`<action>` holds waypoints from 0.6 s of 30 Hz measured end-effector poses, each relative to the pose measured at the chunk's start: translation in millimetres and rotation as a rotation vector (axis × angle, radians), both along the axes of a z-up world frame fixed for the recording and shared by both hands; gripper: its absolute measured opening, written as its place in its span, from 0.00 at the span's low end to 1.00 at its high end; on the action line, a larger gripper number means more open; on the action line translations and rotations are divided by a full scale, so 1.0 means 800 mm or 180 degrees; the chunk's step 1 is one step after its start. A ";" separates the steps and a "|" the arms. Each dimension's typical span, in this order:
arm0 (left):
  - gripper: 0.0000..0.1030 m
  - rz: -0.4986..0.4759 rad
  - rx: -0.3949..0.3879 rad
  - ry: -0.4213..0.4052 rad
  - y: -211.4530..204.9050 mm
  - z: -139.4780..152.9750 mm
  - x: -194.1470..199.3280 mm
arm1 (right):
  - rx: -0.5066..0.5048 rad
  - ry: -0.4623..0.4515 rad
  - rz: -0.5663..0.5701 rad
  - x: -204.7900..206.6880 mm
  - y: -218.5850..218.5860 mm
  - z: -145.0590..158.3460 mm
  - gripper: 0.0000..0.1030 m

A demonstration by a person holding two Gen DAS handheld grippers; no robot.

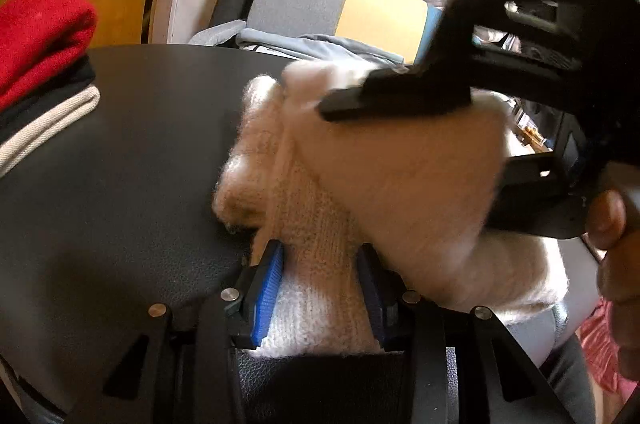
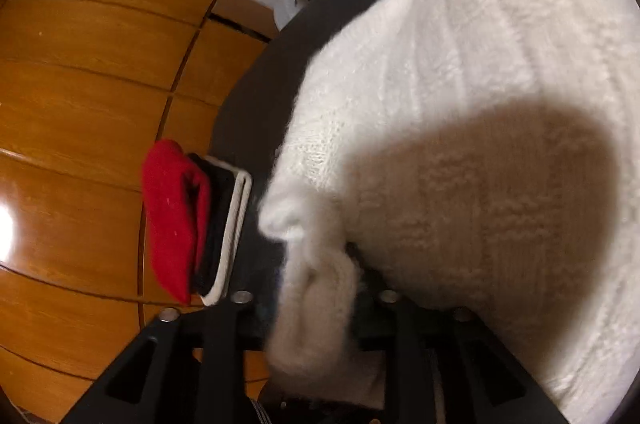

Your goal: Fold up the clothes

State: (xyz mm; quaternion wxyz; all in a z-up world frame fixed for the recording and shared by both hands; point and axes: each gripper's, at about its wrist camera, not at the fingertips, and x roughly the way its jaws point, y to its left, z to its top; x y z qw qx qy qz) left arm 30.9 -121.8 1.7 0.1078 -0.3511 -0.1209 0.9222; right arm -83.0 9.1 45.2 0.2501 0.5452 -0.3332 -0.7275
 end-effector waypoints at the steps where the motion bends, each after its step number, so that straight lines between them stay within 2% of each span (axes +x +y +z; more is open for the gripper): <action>1: 0.38 -0.0009 0.0036 0.0018 -0.002 0.000 0.002 | 0.0043 0.0013 0.0044 0.004 -0.002 0.004 0.29; 3: 0.38 -0.0026 0.0180 0.0057 -0.011 0.001 0.005 | 0.0134 0.0080 0.0125 0.013 -0.004 0.018 0.33; 4: 0.38 -0.0028 0.0277 0.0065 -0.017 0.002 0.007 | 0.0078 0.0161 0.0128 0.019 0.000 0.028 0.33; 8: 0.40 -0.0013 0.0518 0.0049 -0.036 0.009 0.018 | -0.0377 0.0750 -0.0032 0.061 0.041 0.069 0.33; 10: 0.49 0.0035 0.0526 0.0051 -0.042 0.017 0.026 | -0.0278 0.0885 -0.0204 0.080 0.066 0.073 0.33; 13: 0.54 0.0095 0.0650 0.0049 -0.056 0.028 0.037 | -0.0076 0.0892 -0.0358 0.089 0.093 0.062 0.33; 17: 0.56 0.0036 0.1022 0.0022 -0.071 0.051 0.040 | 0.0156 0.0805 -0.0359 0.100 0.109 0.036 0.31; 18: 0.60 0.0005 0.1098 0.0021 -0.072 0.057 0.038 | 0.0183 0.0796 -0.0325 0.098 0.110 0.029 0.31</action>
